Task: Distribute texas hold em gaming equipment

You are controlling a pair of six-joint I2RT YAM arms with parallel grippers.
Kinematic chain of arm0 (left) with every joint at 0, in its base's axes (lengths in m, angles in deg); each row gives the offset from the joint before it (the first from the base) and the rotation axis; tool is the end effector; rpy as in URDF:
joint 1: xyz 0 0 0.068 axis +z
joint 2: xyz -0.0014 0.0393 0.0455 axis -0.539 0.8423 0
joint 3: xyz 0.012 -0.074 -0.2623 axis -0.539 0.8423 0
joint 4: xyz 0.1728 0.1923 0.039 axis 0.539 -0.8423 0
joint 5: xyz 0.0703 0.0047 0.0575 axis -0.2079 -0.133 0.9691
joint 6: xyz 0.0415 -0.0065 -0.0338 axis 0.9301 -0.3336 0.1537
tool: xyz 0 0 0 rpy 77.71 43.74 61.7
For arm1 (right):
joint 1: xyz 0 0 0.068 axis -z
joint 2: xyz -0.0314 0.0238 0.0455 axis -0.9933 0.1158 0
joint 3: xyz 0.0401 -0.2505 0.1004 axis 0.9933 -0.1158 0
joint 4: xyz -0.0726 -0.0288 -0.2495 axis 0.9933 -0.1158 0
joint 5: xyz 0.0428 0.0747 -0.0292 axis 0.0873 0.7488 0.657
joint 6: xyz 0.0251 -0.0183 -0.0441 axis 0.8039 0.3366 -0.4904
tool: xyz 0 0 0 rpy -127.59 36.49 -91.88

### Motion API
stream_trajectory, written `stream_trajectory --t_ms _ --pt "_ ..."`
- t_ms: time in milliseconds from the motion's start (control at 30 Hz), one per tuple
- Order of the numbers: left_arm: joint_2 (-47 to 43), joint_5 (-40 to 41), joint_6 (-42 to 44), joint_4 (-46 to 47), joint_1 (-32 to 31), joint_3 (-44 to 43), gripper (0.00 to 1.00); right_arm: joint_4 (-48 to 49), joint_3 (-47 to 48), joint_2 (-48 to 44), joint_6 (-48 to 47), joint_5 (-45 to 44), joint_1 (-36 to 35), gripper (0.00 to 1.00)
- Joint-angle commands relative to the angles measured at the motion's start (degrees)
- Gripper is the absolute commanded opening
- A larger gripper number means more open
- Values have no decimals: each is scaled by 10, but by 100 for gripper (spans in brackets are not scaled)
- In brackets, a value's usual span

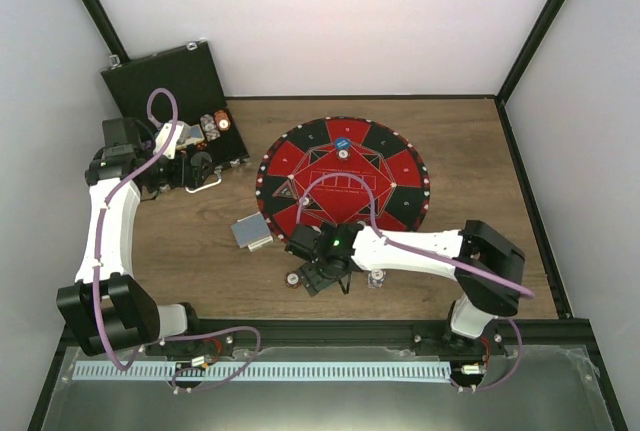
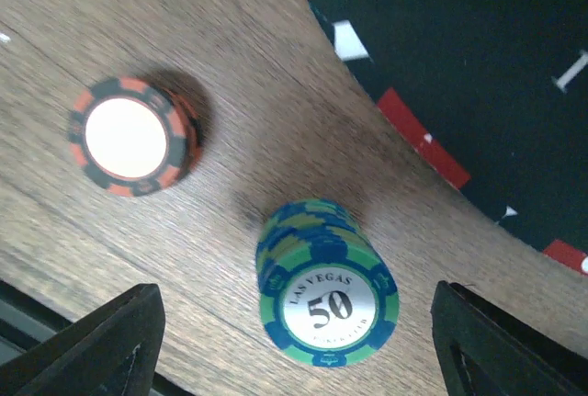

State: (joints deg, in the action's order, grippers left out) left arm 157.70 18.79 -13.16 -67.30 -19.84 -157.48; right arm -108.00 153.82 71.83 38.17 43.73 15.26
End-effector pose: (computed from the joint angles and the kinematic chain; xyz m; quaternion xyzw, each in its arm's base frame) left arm 0.2574 0.0386 0.3222 0.1551 0.9017 -0.1670 0.3674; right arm 0.1188 0.2860 0.1997 -0.2983 0.9442 0.0690 0.1216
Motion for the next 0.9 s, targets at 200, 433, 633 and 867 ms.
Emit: stream_trajectory --t_ms 200,433,633,867 --pt "-1 -11 -4 4 3 -8 100 -6 -10 22 14 -8 -5 73" --pt "-2 -11 -4 5 3 -7 100 -4 -3 31 11 -20 -4 65" --pt "-3 -7 -3 5 3 -8 100 -2 2 41 8 -20 -2 60" --pt "-1 -8 -1 5 3 -5 100 -4 8 41 6 -20 -2 52"
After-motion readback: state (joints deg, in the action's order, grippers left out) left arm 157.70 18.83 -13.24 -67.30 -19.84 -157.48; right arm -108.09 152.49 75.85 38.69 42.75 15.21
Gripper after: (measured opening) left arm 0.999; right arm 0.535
